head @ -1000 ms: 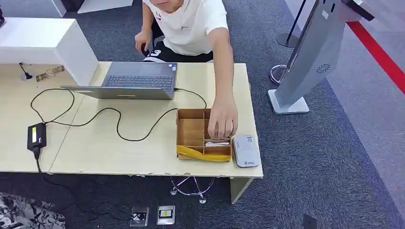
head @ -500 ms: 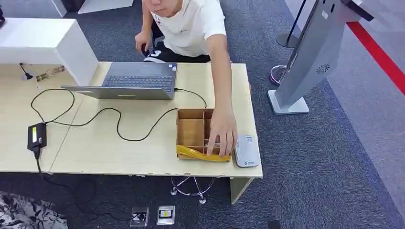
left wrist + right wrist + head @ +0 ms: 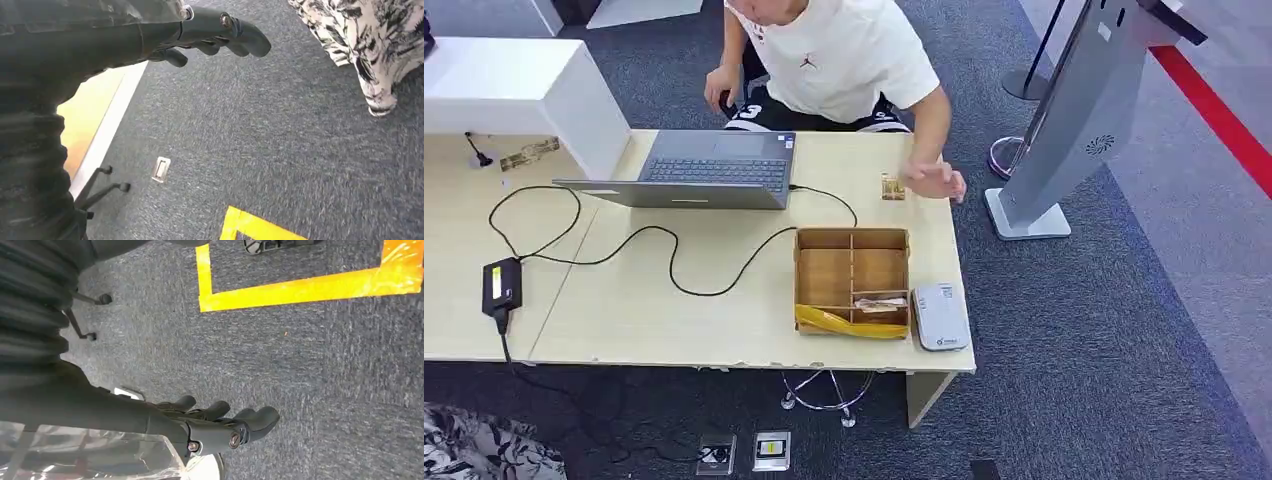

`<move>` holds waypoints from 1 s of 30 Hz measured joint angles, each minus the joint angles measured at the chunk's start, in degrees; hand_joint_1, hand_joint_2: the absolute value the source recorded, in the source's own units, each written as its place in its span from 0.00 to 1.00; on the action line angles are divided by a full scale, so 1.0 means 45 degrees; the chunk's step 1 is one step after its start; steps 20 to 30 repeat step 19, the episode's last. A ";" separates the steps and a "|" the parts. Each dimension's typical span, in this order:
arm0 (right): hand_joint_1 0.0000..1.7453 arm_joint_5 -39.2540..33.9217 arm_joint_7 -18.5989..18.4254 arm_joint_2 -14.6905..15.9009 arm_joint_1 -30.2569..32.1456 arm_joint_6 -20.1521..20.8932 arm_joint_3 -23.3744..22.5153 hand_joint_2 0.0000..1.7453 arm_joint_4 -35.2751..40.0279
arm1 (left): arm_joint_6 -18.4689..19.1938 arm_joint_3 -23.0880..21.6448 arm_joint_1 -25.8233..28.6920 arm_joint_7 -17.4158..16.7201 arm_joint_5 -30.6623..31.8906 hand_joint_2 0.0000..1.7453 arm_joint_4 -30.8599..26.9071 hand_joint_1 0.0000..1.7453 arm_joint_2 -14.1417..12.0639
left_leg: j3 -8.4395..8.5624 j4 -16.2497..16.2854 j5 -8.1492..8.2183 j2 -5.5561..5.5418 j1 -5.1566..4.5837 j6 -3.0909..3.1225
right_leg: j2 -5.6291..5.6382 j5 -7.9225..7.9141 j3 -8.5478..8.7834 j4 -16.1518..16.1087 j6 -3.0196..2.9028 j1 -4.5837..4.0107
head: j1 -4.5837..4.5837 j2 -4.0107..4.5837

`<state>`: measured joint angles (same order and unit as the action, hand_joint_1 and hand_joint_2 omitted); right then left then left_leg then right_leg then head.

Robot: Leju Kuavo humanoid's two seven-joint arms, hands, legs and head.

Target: Pass the card to the sensor for recognition and then transmit it.

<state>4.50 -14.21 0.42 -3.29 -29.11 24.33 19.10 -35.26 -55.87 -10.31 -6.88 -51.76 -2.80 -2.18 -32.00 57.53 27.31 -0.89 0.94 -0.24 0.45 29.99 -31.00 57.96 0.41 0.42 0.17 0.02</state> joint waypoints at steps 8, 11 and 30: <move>0.00 -0.0364 -0.0005 -0.0005 0.0030 -0.0063 0.0369 1.00 -0.0097 | 0.0000 -0.0233 0.0003 0.0053 0.0063 1.00 0.0073 0.00 0.0180 | 0.0002 -0.0002 -0.0001 0.0000 0.0008 -0.0001 | 0.0000 0.0000 0.0001 0.0001 0.0000 -0.0009 | 0.0000 -0.0005; 0.00 -0.0393 -0.0058 -0.0005 0.0032 -0.0029 0.0504 1.00 -0.0102 | 0.0000 -0.0267 0.0004 0.0053 0.0063 1.00 0.0082 0.00 0.0214 | 0.0001 -0.0002 -0.0001 0.0000 0.0007 -0.0001 | 0.0000 0.0000 0.0002 0.0001 0.0000 -0.0008 | 0.0000 0.0000; 0.00 -0.0471 -0.0078 0.0005 0.0028 0.0053 0.0690 1.00 -0.0136 | 0.0000 -0.0277 0.0004 0.0053 0.0063 1.00 0.0107 0.00 0.0281 | 0.0000 -0.0001 -0.0001 0.0000 0.0005 -0.0001 | 0.0000 0.0000 0.0002 0.0001 0.0000 -0.0006 | 0.0000 0.0000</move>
